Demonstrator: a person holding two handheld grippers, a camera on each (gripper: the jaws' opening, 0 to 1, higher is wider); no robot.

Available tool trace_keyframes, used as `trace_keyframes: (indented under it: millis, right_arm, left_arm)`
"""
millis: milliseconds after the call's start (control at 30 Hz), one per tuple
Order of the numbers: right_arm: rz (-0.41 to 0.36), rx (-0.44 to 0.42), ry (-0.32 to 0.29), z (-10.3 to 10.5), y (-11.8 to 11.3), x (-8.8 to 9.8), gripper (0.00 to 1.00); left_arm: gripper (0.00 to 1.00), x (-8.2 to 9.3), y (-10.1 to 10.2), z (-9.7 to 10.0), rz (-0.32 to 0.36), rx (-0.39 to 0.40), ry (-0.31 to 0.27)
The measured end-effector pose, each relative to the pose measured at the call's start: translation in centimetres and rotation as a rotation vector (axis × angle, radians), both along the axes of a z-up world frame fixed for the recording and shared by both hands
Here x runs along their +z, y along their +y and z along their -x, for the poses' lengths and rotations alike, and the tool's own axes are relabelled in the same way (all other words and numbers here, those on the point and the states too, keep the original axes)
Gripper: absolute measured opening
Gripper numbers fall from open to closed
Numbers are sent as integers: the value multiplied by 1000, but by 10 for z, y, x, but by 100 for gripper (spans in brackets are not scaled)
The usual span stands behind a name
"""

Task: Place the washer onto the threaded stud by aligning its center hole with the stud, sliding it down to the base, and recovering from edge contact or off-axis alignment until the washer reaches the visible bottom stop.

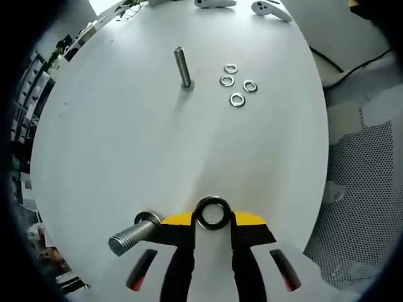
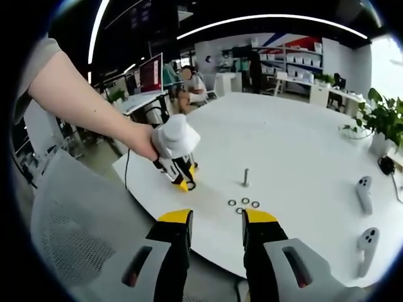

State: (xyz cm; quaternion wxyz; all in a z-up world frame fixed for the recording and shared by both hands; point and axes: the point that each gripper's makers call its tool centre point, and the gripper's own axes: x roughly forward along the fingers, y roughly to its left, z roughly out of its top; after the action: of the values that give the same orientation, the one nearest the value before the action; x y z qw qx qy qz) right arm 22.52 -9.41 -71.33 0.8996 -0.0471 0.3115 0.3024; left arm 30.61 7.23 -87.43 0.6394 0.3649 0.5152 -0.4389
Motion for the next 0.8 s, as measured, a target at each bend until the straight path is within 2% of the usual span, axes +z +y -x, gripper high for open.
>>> trace_keyframes:
  millis: [100, 233, 400, 700, 800]
  right_arm:
    - [1, 1, -2, 0, 0, 0, 33]
    - [0, -2, -3, 0, 0, 0, 33]
    - [-1, -3, -2, 0, 0, 0, 33]
    - [-2, -3, -1, -1, 0, 1, 33]
    - [-5, -4, -2, -1, 0, 1, 33]
  left_arm:
    - [19, 0, 0, 0, 1, 5, 0]
    - [19, 1, 1, -1, 2, -24, -29]
    - [19, 3, 4, -4, 10, -9, -34]
    - [19, 22, 4, -13, 69, 27, -64]
    - [19, 34, 2, -22, 115, 60, -85]
